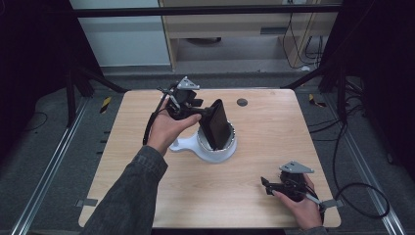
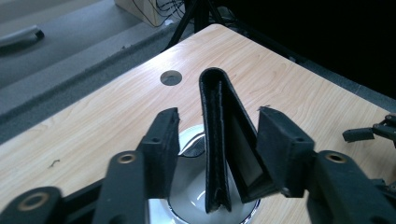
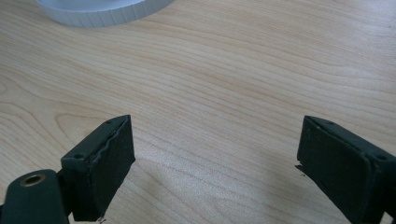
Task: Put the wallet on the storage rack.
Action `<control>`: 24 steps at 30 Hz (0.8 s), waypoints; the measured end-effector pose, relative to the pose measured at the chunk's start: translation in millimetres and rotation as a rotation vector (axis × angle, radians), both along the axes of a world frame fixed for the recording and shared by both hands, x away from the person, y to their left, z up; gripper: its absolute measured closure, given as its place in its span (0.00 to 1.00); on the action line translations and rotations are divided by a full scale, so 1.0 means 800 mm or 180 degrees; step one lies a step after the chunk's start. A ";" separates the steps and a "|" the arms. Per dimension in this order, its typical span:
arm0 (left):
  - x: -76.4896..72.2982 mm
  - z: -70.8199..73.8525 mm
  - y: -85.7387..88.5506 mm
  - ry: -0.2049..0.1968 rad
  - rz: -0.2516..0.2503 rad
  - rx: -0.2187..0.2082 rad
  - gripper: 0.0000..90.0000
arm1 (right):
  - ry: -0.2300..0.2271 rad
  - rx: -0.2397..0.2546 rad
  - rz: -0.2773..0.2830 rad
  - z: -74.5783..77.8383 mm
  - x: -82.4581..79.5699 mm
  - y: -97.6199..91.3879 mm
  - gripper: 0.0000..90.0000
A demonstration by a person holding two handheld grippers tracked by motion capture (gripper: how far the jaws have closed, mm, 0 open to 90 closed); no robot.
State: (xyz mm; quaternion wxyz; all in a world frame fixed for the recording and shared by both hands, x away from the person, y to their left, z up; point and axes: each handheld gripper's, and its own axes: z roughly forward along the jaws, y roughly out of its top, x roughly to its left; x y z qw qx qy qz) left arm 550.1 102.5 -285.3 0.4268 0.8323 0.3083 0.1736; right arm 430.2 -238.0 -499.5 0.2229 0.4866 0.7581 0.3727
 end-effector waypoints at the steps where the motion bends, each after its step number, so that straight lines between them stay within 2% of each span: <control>1: -0.009 0.003 0.001 -0.0095 -0.0017 0.0074 0.48 | -0.0003 -0.0002 0.0000 0.000 0.000 0.000 0.13; 2: -0.009 0.003 0.001 -0.0095 -0.0017 0.0074 0.42 | -0.0003 -0.0002 0.0000 0.000 0.000 0.000 0.13; 3: -0.014 0.004 0.002 -0.0127 -0.0038 0.0093 0.42 | -0.0009 -0.0005 -0.0012 0.001 -0.001 0.000 0.13; 5: -0.028 0.007 0.005 -0.0190 -0.0073 0.0111 0.36 | -0.0022 -0.0005 -0.0015 0.002 -0.002 0.000 0.12; 9: -0.059 0.010 0.014 -0.0270 -0.0133 0.0031 0.21 | -0.0032 -0.0040 -0.0014 0.003 -0.005 0.002 0.11; 13: -0.089 0.004 0.025 -0.0320 -0.0211 0.0019 0.16 | -0.0003 -0.0049 -0.0032 0.000 -0.003 0.000 0.10; 18: -0.117 -0.023 0.045 -0.0255 -0.0246 0.0066 0.12 | 0.0076 -0.0021 -0.0079 -0.006 0.003 -0.006 0.07; 19: -0.124 -0.038 0.052 -0.0248 -0.0232 0.0111 0.11 | 0.0089 -0.0002 -0.0103 -0.006 0.004 -0.006 0.06; 20: -0.124 -0.038 0.052 -0.0248 -0.0232 0.0111 0.11 | 0.0089 -0.0002 -0.0103 -0.006 0.004 -0.006 0.06; 24: -0.132 -0.072 0.064 -0.0107 -0.0223 0.0115 0.10 | 0.0059 -0.0016 -0.0084 -0.006 0.004 -0.007 0.05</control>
